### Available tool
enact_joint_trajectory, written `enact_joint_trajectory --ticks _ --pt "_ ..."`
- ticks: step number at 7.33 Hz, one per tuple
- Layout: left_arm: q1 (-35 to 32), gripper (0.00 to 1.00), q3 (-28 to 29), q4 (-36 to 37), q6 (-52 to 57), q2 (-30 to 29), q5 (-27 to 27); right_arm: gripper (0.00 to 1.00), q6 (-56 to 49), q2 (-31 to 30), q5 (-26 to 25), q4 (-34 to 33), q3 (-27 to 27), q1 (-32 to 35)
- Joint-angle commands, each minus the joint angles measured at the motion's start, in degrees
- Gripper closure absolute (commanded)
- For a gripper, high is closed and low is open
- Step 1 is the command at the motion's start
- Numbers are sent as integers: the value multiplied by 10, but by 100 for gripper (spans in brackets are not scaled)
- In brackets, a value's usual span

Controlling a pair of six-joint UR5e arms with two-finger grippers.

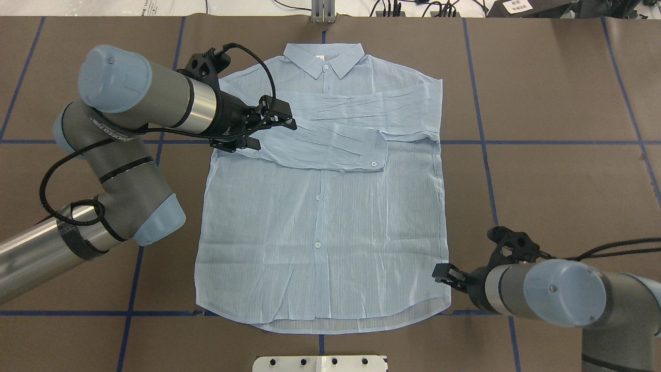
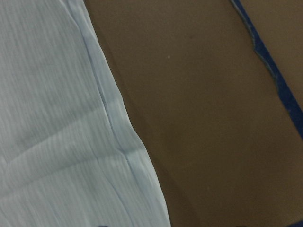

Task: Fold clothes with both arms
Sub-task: 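Release the sleeve on the chest and draw the left gripper back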

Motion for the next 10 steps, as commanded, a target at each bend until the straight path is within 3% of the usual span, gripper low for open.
enact_joint_trajectory --ticks 1,10 --pt "-4 3 0 -1 16 11 0 10 53 -10 -60 -37 12 -63" --pt "-5 3 -4 0 14 12 4 18 54 14 -66 -39 -14 -29"
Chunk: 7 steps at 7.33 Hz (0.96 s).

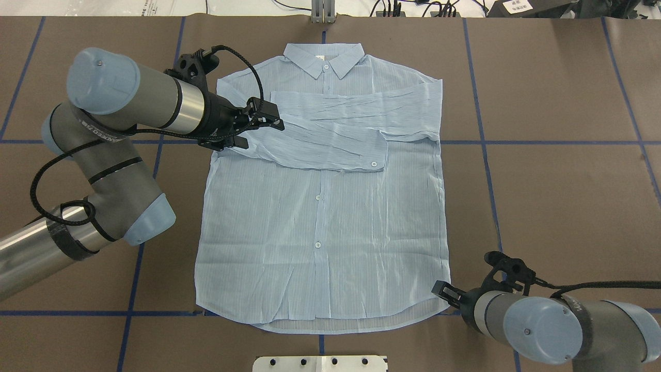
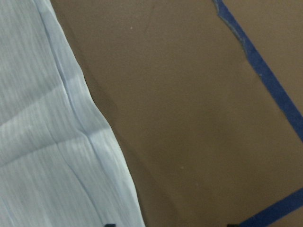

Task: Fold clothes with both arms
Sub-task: 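Release the sleeve on the chest and draw the left gripper back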

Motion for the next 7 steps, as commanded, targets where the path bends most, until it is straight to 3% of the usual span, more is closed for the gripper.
enact_joint_trajectory --ticks 1,2,7 --pt "-1 3 -2 1 -2 0 2 31 0 11 -1 -2 -3 13" --pt "-2 3 -3 2 -4 0 2 39 0 21 -1 -13 -3 14" --pt "-3 3 -7 2 -4 9 2 39 0 49 0 -53 -6 18"
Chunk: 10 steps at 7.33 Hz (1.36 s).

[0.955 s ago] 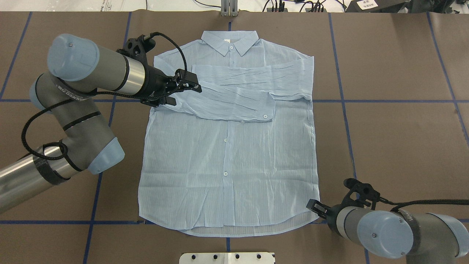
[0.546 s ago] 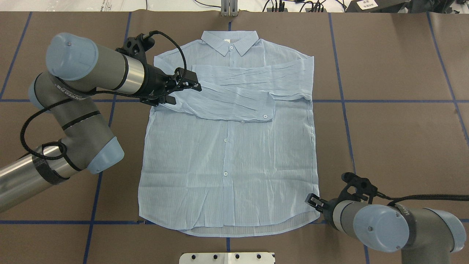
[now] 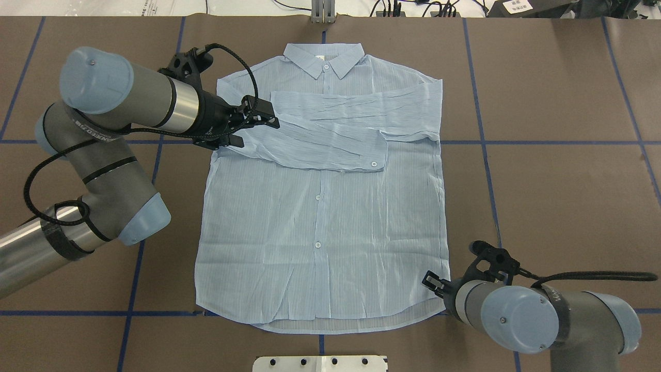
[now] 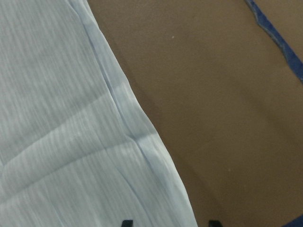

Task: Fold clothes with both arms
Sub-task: 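Release the sleeve on the chest and draw the left gripper back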

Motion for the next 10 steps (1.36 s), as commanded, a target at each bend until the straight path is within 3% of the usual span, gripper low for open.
enact_joint_trajectory --ticks 1,2,6,7,8,9,10 --pt "0 3 0 0 0 1 0 52 0 1 0 -5 -1 1" --pt "0 3 0 0 -1 1 -1 100 1 2 0 -5 1 2" --pt "0 3 -7 24 -7 2 -3 100 -6 -5 5 -6 5 3" --pt "9 3 -48 87 -13 34 22 100 -7 -6 8 -6 6 7" --pt "45 3 -101 94 -13 84 52 100 -10 -7 9 -6 11 13" --pt "88 3 -159 95 -13 162 101 100 -10 -9 9 -6 11 15" --pt "158 3 -182 110 -25 198 175 100 -10 -9 10 -6 12 17"
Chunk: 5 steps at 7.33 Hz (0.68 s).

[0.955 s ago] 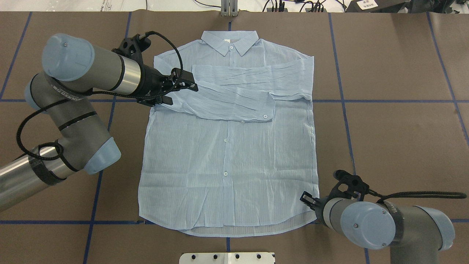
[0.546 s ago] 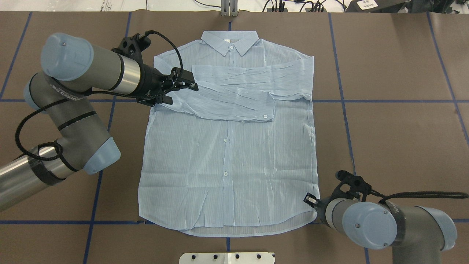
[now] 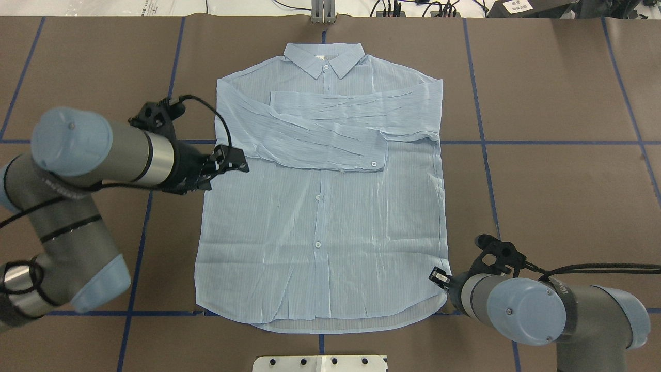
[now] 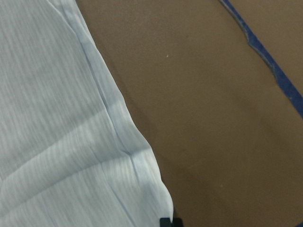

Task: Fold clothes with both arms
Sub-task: 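Move both grippers to the hem corners nearest the robot and grasp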

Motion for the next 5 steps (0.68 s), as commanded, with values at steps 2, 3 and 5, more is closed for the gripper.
enact_joint_trajectory --ticks 2,3,5 --pt "143 3 -63 134 -33 50 122 100 -1 0 0 0 1 6" --pt "178 6 -66 139 -57 60 136 100 0 0 0 0 -1 4" --pt "222 8 -66 141 -86 70 143 100 0 4 0 1 -2 3"
